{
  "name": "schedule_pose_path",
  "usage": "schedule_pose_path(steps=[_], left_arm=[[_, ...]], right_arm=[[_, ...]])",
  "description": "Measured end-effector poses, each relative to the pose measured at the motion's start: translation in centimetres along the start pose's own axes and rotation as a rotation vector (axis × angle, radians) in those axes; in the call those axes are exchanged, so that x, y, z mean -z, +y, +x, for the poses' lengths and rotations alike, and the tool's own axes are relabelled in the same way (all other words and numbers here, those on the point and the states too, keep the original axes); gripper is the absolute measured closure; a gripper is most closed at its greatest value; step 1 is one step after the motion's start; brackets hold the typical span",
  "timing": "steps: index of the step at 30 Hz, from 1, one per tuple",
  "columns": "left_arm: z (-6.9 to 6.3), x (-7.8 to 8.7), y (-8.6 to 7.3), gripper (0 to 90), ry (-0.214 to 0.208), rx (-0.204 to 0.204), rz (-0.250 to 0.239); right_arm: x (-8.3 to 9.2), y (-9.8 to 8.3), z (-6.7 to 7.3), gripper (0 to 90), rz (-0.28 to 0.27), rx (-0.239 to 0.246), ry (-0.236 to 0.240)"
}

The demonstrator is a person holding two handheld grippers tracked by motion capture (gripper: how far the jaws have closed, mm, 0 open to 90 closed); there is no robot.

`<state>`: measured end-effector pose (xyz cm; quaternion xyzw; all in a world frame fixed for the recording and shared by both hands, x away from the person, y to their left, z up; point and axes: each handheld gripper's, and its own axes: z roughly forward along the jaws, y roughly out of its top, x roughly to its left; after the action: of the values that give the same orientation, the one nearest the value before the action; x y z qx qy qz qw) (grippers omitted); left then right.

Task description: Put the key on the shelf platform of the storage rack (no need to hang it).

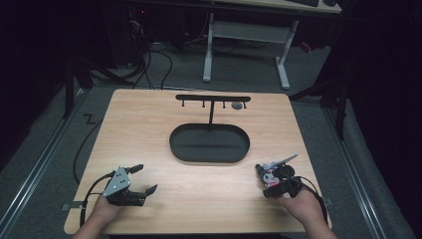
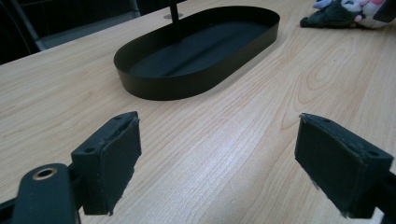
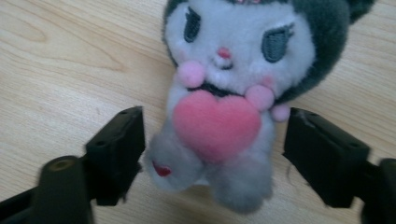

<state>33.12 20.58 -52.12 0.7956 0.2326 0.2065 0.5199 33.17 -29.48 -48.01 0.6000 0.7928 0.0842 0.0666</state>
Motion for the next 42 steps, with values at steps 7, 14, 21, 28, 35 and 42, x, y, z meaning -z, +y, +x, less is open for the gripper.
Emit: schedule_pose_path(steps=[7,14,21,28,35,42], left_arm=[[0.1,0.1,0.0,15.4,0.000,0.002,-0.005],[0.0,0.0,0.0,15.4,-0.002,0.004,0.001],[0.1,0.1,0.0,15.4,0.001,0.006,0.000],[0.0,0.2,-0.1,15.4,0.008,0.004,-0.006],[-0.1,0.2,-0.1,15.4,0.008,0.000,-0.013],[0.0,0.2,-0.1,15.4,0.005,0.001,-0.014]], right_arm=[[-0.6,0.2,0.2,41.7,-0.014,-0.009,-0.002],[0.2,0.6,0.7,46.5,-0.019,0.017,-0.017],[1.2,0.9,0.8,47.2,-0.044,0.029,-0.023],[1.9,1.3,1.2,47.3,-0.053,0.059,-0.013],[2.4,2.1,1.6,47.5,-0.060,0.086,-0.003],[2.9,3.2,2.5,47.5,-0.081,0.099,0.008]])
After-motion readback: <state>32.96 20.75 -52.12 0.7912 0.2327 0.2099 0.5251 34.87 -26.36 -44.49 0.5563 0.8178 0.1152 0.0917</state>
